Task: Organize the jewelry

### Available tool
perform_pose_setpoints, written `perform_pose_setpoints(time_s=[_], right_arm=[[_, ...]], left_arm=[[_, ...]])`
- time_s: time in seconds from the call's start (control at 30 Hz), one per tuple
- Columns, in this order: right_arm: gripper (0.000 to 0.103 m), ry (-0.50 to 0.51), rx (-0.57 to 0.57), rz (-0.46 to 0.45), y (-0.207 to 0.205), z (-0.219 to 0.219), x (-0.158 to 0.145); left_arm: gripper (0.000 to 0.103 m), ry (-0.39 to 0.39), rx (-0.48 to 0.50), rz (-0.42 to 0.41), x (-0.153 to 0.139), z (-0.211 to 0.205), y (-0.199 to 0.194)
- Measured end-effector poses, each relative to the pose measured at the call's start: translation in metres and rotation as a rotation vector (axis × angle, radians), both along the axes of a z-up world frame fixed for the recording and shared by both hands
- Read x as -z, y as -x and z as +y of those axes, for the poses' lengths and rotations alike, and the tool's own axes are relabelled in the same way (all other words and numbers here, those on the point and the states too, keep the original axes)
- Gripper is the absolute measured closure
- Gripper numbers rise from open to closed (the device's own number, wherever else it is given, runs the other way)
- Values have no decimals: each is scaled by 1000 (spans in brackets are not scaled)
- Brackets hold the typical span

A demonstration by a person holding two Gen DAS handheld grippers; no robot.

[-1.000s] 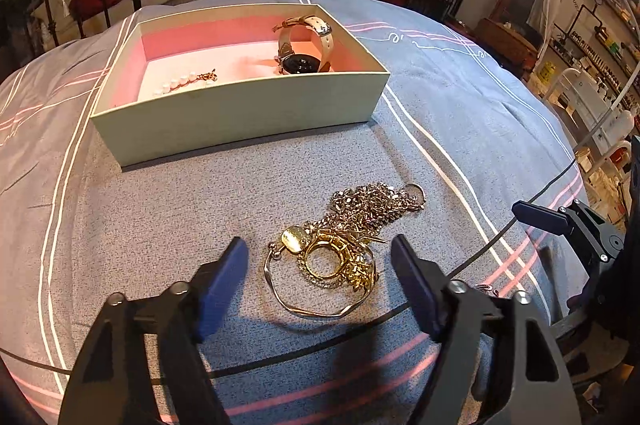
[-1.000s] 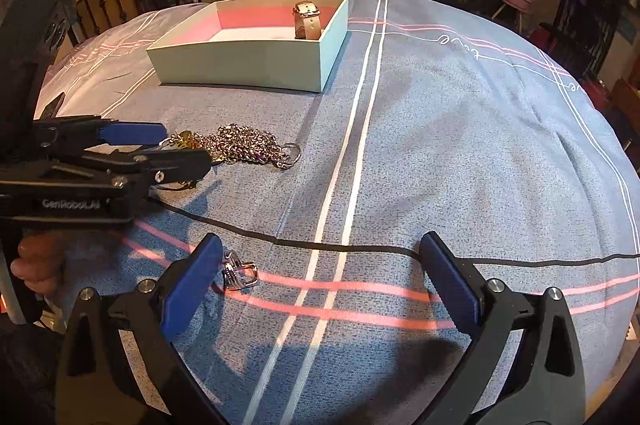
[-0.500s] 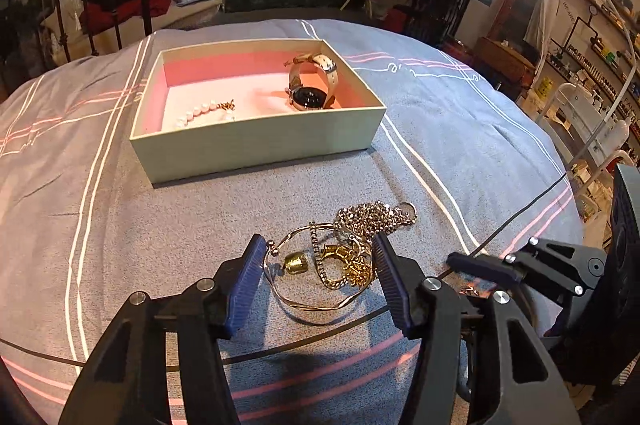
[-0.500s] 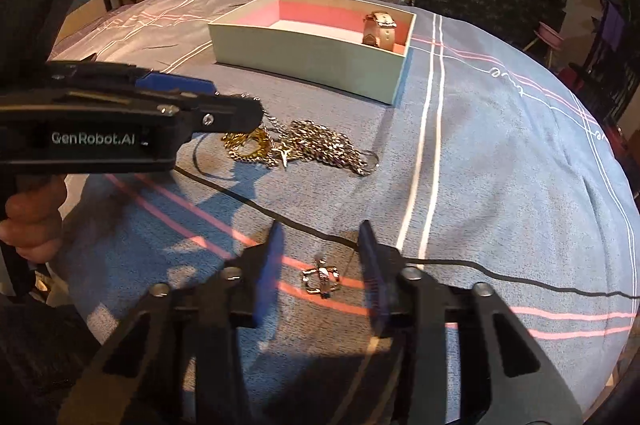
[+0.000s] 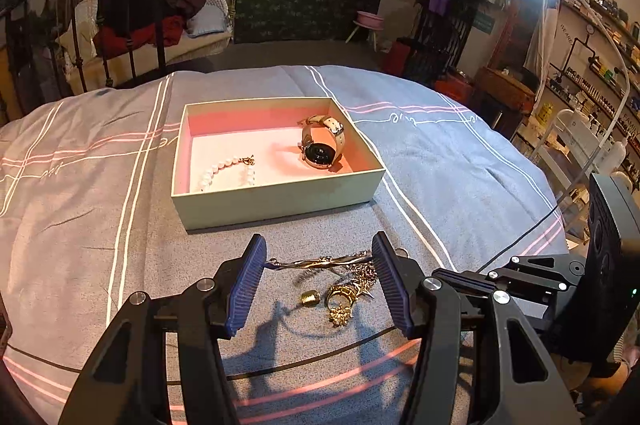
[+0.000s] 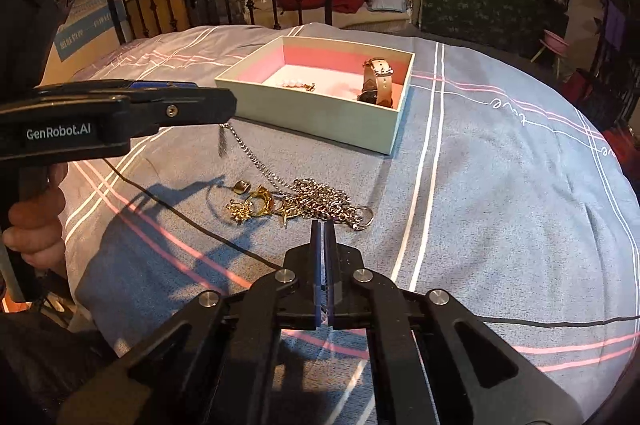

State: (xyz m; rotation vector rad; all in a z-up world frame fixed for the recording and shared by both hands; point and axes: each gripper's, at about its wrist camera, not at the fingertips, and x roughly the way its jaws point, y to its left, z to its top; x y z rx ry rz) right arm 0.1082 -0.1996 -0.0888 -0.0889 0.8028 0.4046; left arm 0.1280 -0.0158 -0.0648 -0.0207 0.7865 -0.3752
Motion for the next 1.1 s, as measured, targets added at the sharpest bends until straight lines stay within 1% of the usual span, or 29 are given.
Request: perform_pose_setpoints(time_s=[0.07, 0.2, 0.4, 0.53, 0.67, 0.77, 0.9, 0.97, 1.07, 1.1], right_arm=[[101, -20, 13, 2, -1, -6, -3], [101, -28, 22, 2, -3, -11, -4], [101, -65, 26, 29, -1, -21, 3], [101, -73, 14, 49, 9, -17, 9], [101, -70, -11, 40, 5, -9, 5], [101, -56, -48, -27, -14, 2, -17], [101, -33, -58, -136, -60, 20, -49], [101, -29, -40, -154, -89, 27, -58], [101, -18, -11, -153, -129, 35, -63], [101, -22, -7, -140, -140, 36, -62]], left_arm=[[49, 7, -8, -9, -4, 3, 0], [49, 30, -18, -30, -16, 9, -1], [49, 44, -34, -77, -34, 17, 2], [49, 41, -38, -69, -31, 17, 1], [49, 34, -50, -46, -27, 17, -4], [49, 39, -64, -41, -31, 18, -19], [49, 47, -93, -56, -42, 20, -50], [49, 23, -125, -58, -46, 18, -68], [49, -6, -158, -41, -47, 18, -96], [49, -11, -165, -34, -46, 18, -104]])
